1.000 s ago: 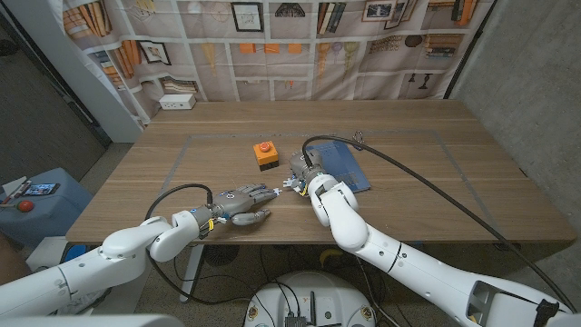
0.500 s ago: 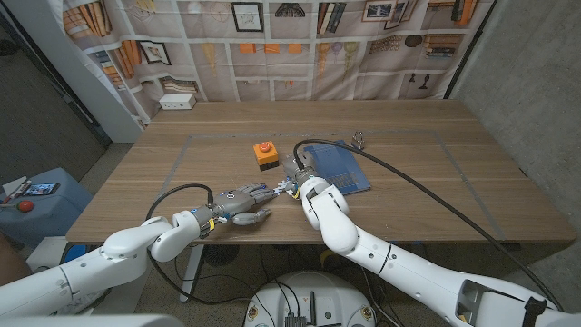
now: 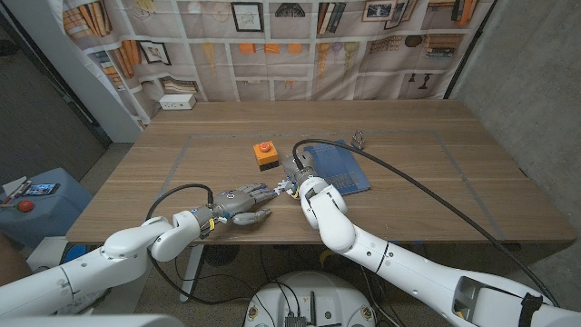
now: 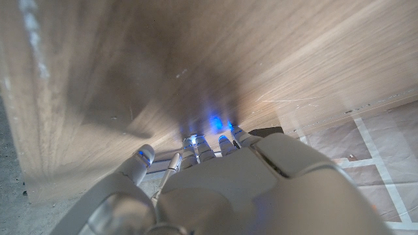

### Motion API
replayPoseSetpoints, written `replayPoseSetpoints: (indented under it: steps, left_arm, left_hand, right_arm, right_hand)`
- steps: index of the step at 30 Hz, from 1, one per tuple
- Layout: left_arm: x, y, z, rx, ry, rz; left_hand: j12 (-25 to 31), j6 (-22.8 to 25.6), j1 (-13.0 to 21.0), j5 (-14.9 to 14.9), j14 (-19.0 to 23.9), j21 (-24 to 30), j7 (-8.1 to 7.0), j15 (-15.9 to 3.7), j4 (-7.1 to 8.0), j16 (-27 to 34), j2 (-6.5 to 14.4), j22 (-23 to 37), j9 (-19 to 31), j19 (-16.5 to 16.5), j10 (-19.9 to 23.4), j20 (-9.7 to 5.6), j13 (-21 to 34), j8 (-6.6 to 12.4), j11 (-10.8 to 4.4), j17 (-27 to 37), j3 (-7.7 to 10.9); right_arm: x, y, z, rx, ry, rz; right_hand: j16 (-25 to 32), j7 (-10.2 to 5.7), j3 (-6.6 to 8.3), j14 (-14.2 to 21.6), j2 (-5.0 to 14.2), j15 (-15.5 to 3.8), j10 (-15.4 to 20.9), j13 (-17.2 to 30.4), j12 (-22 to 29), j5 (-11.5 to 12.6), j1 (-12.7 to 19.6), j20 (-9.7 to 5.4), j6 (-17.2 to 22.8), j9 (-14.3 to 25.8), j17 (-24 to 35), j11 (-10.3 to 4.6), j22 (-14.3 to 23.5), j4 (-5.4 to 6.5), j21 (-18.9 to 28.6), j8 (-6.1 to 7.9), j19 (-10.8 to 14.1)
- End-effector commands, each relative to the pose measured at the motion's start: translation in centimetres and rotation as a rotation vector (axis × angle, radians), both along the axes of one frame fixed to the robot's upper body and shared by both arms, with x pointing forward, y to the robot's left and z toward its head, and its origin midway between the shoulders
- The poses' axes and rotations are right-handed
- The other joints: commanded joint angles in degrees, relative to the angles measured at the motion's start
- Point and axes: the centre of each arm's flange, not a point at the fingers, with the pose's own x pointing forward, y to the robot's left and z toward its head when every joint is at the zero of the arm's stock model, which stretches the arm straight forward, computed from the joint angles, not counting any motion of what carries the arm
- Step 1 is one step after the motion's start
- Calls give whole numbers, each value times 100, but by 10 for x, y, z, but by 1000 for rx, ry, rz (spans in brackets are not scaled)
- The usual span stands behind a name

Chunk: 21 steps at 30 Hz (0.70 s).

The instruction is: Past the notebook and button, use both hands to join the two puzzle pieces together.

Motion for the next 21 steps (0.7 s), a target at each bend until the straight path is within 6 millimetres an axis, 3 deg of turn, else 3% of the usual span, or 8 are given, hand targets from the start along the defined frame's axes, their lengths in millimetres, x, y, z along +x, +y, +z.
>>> replayPoseSetpoints:
  steps: [1,21]
  left_arm:
    - [3,1,1,-2,4,1]
    - [3,0,0,-5,4,5]
  left_hand:
    - [23,212,76,48,-17,31,149,-418,-11,11,590,9,6,-477,170,-273,29,22,62,14,36]
    - [25,230,77,46,20,30,154,-420,-17,12,586,9,5,-454,206,-274,30,12,66,14,56]
  right_arm:
    - [-1,-3,-3,1,-8,3]
    - [-1,-1,-1,3,-20,19]
  right_hand:
    - [45,-1,-20,25,8,21,12,31,-13,-36,44,47,-8,7,12,24,34,6,16,-6,24]
    - [51,4,-48,42,-17,29,6,35,-20,-37,33,53,-203,-19,26,22,33,7,22,-100,41]
